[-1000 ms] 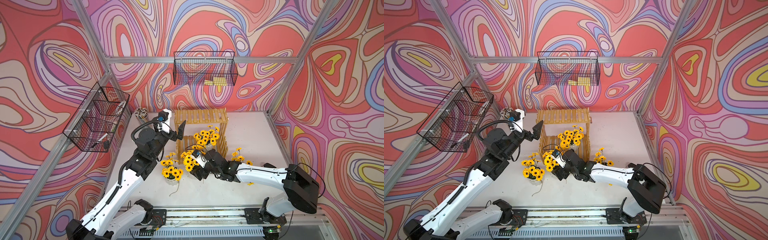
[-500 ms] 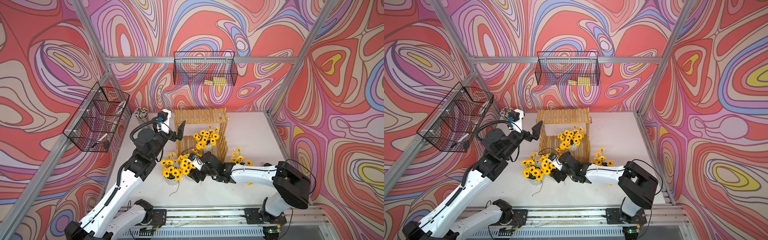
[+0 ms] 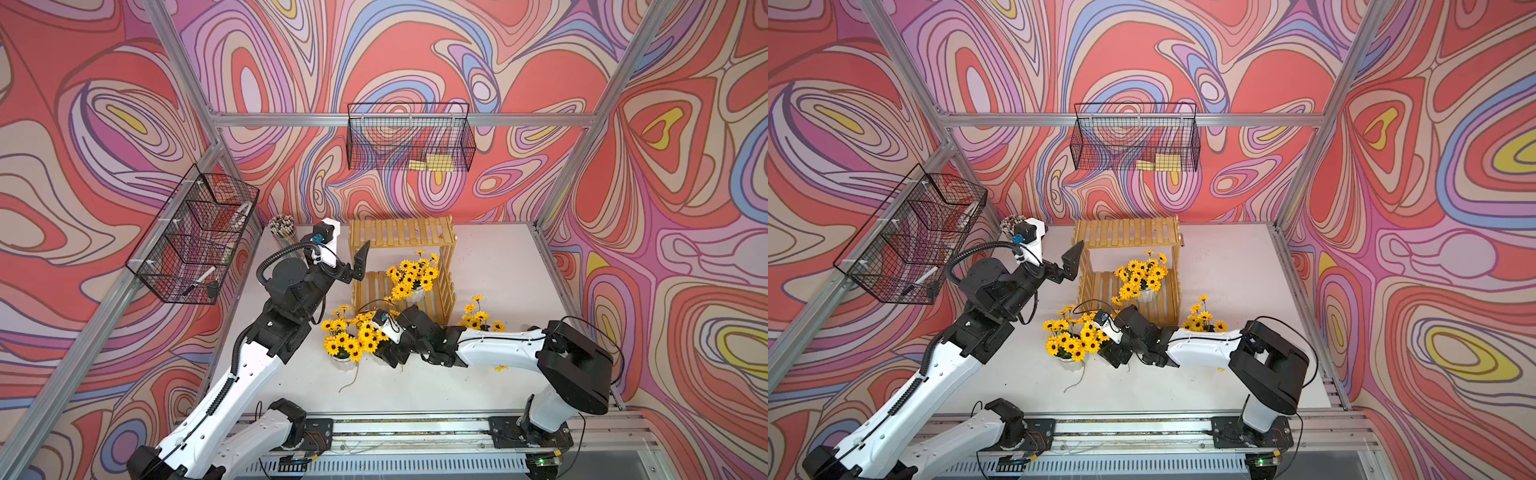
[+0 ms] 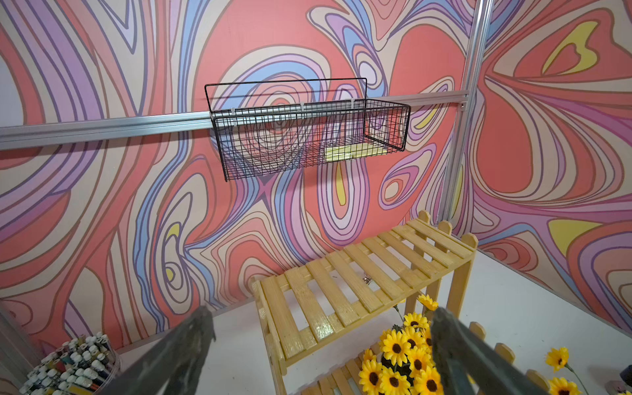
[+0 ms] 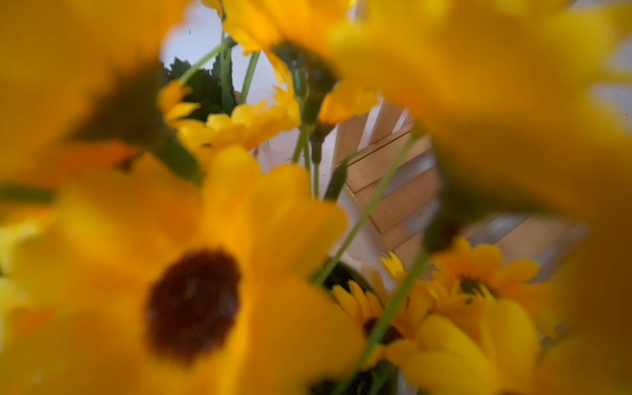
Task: Take the sunflower pots off the shelves
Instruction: Place the sunflower pot at the center of the board.
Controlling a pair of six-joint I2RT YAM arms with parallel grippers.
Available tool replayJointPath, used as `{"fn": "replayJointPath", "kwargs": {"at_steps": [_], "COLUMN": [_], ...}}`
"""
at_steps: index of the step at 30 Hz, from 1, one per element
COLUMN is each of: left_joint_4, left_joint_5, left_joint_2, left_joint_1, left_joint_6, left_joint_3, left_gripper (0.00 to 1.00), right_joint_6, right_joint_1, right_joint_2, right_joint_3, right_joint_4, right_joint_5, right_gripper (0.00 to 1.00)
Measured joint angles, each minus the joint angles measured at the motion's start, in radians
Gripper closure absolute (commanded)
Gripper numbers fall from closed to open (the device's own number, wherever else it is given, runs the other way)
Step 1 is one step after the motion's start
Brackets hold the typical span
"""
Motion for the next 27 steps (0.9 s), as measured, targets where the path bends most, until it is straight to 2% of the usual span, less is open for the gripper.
{"fn": "replayJointPath", "kwargs": {"at_steps": [13, 16, 21, 27], "left_joint_4": [0.0, 0.0, 0.0, 0.0], "left_joint_5": [0.0, 0.0, 0.0, 0.0], "left_joint_2": [0.0, 0.0, 0.0, 0.0], "left_joint_1": [0.0, 0.0, 0.0, 0.0], "left_joint_6": [0.0, 0.0, 0.0, 0.0], "left_joint_3": [0.0, 0.0, 0.0, 0.0], "left_gripper": [0.0, 0.0, 0.0, 0.0], "right_joint_6": [-0.003, -0.003, -0.004, -0.006], "right_joint_1": [0.002, 0.002, 0.002, 0.002], "right_joint_2": [0.002, 0.002, 0.002, 0.002], "right_joint_3": [0.0, 0.0, 0.0, 0.003], "right_joint_4": [0.005, 0.005, 0.005, 0.007], "right_joint_5": [0.0, -0.002, -0.006, -0.015], "right_gripper": [0.33, 0.24, 0.16, 0.02]}}
